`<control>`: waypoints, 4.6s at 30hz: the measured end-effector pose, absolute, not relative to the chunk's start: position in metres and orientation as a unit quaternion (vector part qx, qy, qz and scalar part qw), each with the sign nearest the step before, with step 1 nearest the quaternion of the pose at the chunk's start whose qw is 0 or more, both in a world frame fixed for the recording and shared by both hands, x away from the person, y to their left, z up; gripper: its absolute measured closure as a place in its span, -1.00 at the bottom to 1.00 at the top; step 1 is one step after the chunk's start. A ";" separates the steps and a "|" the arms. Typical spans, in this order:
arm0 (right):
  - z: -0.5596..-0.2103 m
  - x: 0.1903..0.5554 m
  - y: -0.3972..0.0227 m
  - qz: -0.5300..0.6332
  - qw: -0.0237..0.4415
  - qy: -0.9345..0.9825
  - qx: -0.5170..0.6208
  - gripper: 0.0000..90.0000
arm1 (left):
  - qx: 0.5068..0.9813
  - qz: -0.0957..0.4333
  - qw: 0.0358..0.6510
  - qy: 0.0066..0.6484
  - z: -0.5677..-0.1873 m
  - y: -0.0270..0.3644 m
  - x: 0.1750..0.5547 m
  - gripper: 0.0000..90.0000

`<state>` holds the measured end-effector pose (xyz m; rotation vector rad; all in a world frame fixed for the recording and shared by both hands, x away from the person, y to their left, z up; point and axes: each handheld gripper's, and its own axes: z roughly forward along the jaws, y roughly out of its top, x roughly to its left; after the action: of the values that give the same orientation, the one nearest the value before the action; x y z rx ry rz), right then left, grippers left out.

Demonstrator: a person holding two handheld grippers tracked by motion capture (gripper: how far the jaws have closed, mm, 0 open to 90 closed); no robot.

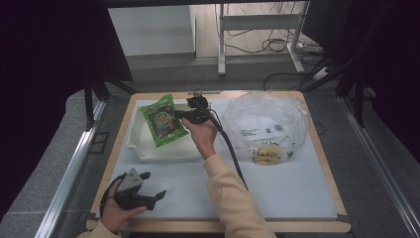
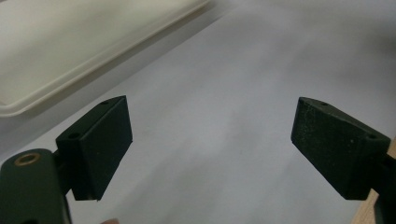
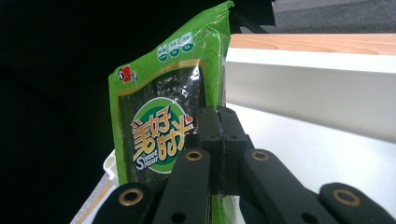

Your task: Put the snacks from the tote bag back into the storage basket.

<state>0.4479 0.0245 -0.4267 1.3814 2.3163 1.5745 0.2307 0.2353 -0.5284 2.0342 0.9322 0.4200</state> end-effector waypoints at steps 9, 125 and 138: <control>-0.432 0.449 0.032 0.501 0.010 0.740 0.448 0.99 | 0.811 0.167 0.420 0.372 -0.528 0.235 0.231 -0.72; -0.471 0.295 -0.188 0.450 0.164 0.788 0.387 -0.03 | 0.810 0.182 0.404 0.385 -0.530 0.234 0.232 -0.72; -0.475 0.297 -0.187 0.449 0.165 0.788 0.387 -0.03 | 0.811 0.181 0.405 0.382 -0.530 0.235 0.232 -0.72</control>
<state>0.2972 -0.1870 -0.4748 1.1030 2.2459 1.2800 0.2323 0.2347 -0.5301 2.0474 0.9633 0.4558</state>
